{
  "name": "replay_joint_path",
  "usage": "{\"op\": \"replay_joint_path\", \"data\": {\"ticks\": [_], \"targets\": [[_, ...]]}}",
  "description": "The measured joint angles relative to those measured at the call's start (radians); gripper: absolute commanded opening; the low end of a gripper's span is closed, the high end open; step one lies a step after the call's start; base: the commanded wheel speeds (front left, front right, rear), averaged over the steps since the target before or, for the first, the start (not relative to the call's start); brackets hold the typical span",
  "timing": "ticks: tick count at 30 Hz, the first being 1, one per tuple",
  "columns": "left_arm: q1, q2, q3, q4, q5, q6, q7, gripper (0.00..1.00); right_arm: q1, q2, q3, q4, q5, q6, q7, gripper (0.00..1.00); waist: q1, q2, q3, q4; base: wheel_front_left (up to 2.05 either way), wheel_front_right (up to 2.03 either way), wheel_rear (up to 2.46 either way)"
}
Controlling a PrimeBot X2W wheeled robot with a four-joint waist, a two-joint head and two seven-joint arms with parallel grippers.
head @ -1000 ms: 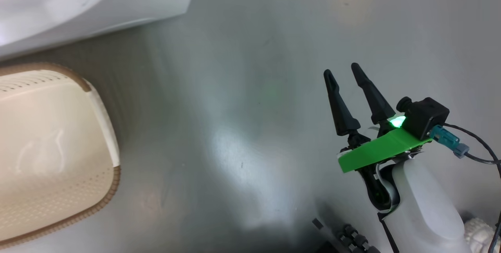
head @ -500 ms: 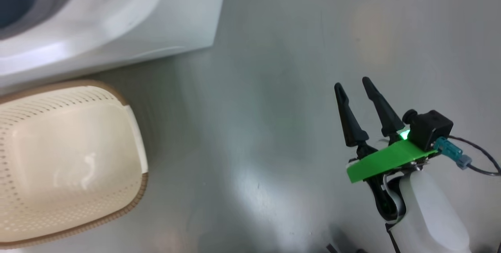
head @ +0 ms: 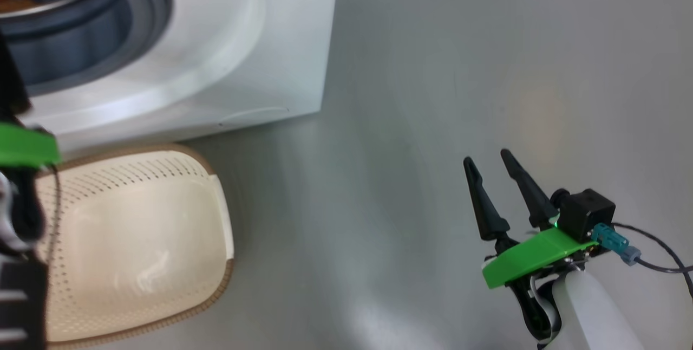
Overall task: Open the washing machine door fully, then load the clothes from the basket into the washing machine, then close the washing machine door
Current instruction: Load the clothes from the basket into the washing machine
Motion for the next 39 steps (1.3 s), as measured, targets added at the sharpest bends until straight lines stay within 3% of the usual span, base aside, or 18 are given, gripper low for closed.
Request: {"op": "replay_joint_path", "data": {"ticks": [4,11,21,30,39], "targets": [[0.113,-0.041,0.010,-0.088,0.023,0.033,-0.008,1.00,0.016,0.000,-0.007,0.007,-0.006,0.000,0.000,1.00,0.0000,0.0000,-0.043,0.011,0.00,0.00,0.00],[0.288,-0.098,0.063,-0.184,0.070,0.032,-0.009,1.00,0.045,0.000,-0.019,0.013,-0.013,0.000,0.000,1.00,0.0000,0.0000,-0.115,0.025,0.00,0.00,0.00],[0.499,-0.227,0.169,-0.278,0.186,-0.013,-0.009,1.00,0.070,0.000,-0.027,0.012,-0.048,0.000,0.000,1.00,0.0000,0.0000,-0.204,0.027,0.00,0.00,0.00],[0.661,-0.274,0.235,-0.333,0.257,-0.048,-0.009,1.00,0.109,0.000,-0.025,-0.004,-0.086,0.000,0.000,1.00,0.0000,0.0000,-0.280,0.017,0.00,0.00,0.00],[0.766,-0.277,0.229,-0.361,0.253,-0.047,-0.009,1.00,0.170,0.000,-0.043,-0.028,-0.115,0.000,0.000,1.00,0.0000,0.0000,-0.365,0.017,0.00,0.00,0.00]]}}
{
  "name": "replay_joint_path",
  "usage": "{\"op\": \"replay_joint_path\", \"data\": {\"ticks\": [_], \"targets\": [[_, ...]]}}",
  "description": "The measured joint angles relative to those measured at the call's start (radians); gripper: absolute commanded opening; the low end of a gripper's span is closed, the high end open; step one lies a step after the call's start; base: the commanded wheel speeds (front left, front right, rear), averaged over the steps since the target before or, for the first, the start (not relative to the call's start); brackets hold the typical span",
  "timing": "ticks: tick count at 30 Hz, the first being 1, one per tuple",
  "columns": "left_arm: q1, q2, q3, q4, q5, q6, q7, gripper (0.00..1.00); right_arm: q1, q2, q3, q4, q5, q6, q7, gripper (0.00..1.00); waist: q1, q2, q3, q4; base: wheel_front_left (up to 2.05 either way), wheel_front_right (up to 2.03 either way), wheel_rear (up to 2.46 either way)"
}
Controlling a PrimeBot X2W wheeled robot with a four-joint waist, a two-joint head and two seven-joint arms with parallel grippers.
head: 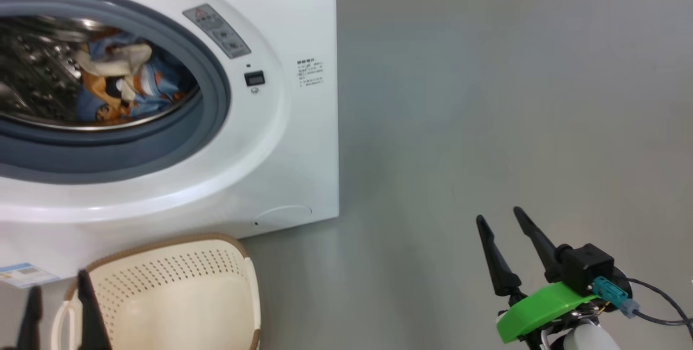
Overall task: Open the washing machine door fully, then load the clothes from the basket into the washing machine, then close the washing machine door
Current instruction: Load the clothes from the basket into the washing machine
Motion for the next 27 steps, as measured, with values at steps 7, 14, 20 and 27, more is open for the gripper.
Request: {"op": "replay_joint_path", "data": {"ticks": [7,14,20,27], "targets": [[0.074,0.000,-0.042,-0.011,0.018,0.019,0.000,1.00,0.023,0.000,-0.020,-0.018,-0.010,0.000,0.000,1.00,0.0000,0.0000,-0.057,0.006,0.00,0.00,0.00],[0.130,0.000,-0.074,-0.031,0.018,0.045,0.000,1.00,0.052,0.001,-0.025,-0.028,-0.019,0.000,0.000,1.00,0.0000,0.0000,-0.094,0.008,0.00,0.00,0.00],[0.159,0.000,-0.098,-0.043,0.044,0.076,0.000,1.00,0.062,0.001,-0.026,-0.036,-0.025,0.000,0.000,1.00,0.0000,0.0000,-0.120,0.006,0.00,0.00,0.00],[0.180,0.001,-0.118,-0.044,0.044,0.089,0.000,1.00,0.073,0.002,-0.029,-0.042,-0.030,0.000,0.000,1.00,0.0000,0.0000,-0.141,0.005,0.00,0.00,0.00]]}}
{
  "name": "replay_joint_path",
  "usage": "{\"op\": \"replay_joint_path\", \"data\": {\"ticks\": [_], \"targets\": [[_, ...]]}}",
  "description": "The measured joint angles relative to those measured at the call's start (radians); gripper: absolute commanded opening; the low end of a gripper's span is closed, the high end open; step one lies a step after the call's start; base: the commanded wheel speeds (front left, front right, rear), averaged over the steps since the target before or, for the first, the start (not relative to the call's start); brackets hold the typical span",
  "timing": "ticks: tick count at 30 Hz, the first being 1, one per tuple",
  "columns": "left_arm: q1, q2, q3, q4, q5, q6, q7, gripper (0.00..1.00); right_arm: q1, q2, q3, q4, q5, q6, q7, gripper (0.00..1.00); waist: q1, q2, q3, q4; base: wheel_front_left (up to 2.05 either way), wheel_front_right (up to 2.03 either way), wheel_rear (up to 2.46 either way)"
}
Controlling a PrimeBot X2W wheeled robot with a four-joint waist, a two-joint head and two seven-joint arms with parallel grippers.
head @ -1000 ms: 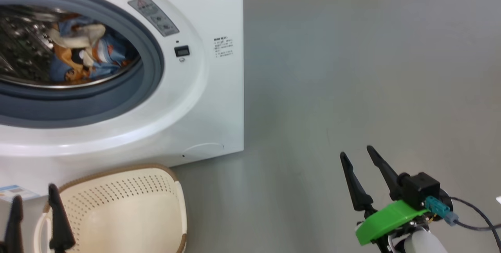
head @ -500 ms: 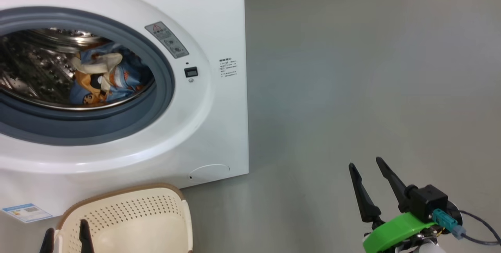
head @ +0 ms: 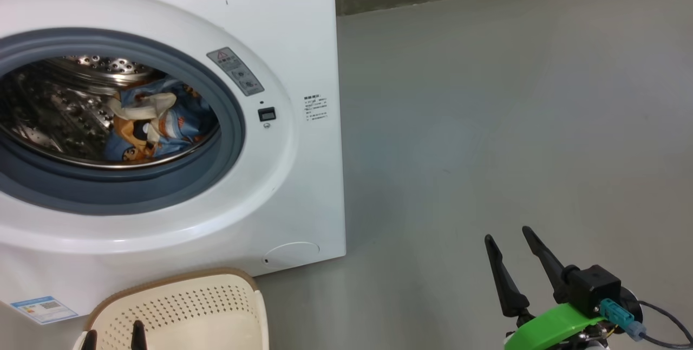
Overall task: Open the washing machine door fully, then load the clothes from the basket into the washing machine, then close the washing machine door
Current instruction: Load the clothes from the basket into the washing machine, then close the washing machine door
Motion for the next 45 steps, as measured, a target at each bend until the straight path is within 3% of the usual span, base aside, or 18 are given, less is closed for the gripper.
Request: {"op": "replay_joint_path", "data": {"ticks": [45], "targets": [[0.024,0.002,-0.028,-0.020,0.053,0.038,0.000,1.00,0.029,0.002,-0.013,-0.006,0.002,0.000,0.000,1.00,0.0001,0.0000,-0.022,0.039,-0.16,0.16,0.00]]}}
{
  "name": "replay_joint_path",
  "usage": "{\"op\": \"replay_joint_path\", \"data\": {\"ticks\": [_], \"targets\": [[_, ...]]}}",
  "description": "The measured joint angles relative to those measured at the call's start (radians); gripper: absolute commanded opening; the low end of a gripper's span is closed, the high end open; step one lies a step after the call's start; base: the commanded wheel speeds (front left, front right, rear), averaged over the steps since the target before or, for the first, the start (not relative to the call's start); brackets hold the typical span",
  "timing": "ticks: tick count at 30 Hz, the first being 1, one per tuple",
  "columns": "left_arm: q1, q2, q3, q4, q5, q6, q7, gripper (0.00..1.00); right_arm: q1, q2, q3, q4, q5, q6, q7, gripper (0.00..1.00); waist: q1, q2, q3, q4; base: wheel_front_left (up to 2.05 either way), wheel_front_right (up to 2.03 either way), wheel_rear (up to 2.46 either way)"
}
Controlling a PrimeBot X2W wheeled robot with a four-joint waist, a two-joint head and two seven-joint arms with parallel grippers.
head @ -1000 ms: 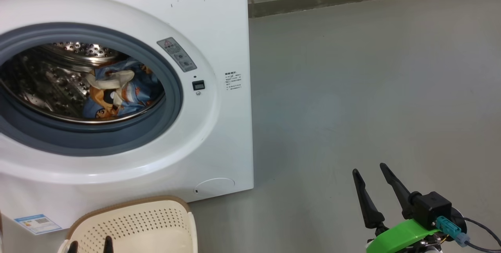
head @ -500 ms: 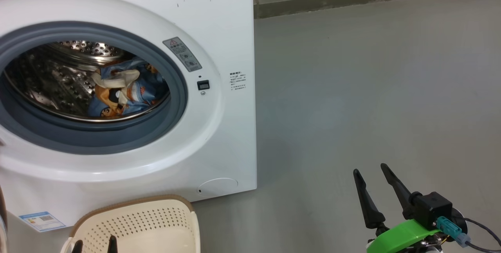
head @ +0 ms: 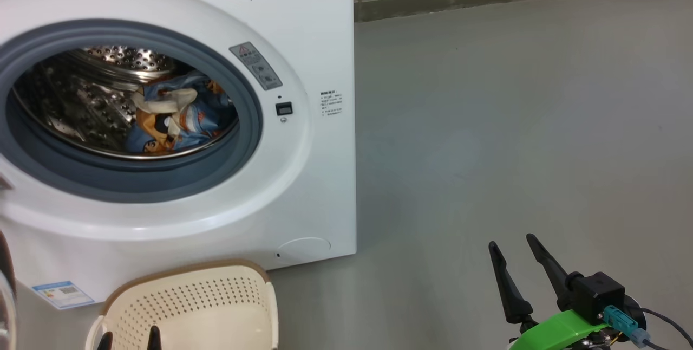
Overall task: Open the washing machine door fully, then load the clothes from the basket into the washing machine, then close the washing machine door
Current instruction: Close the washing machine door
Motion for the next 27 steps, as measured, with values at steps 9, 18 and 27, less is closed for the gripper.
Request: {"op": "replay_joint_path", "data": {"ticks": [9,18,27], "targets": [[-0.001,0.000,0.014,-0.008,-0.013,0.004,0.000,1.00,0.000,0.000,-0.002,0.001,0.000,0.000,0.000,1.00,-0.0001,0.0000,0.005,-0.006,-1.87,1.87,0.00],[-0.001,0.000,0.025,-0.010,-0.019,0.004,0.000,1.00,0.000,0.000,-0.006,0.002,0.003,0.000,0.000,1.00,-0.0001,0.0000,0.006,-0.004,-1.06,1.06,0.00],[-0.002,0.000,0.024,-0.011,-0.019,0.004,0.000,1.00,0.000,0.000,-0.006,0.002,0.003,0.000,0.000,1.00,-0.0001,0.0000,0.007,-0.001,-0.08,0.08,0.00]]}}
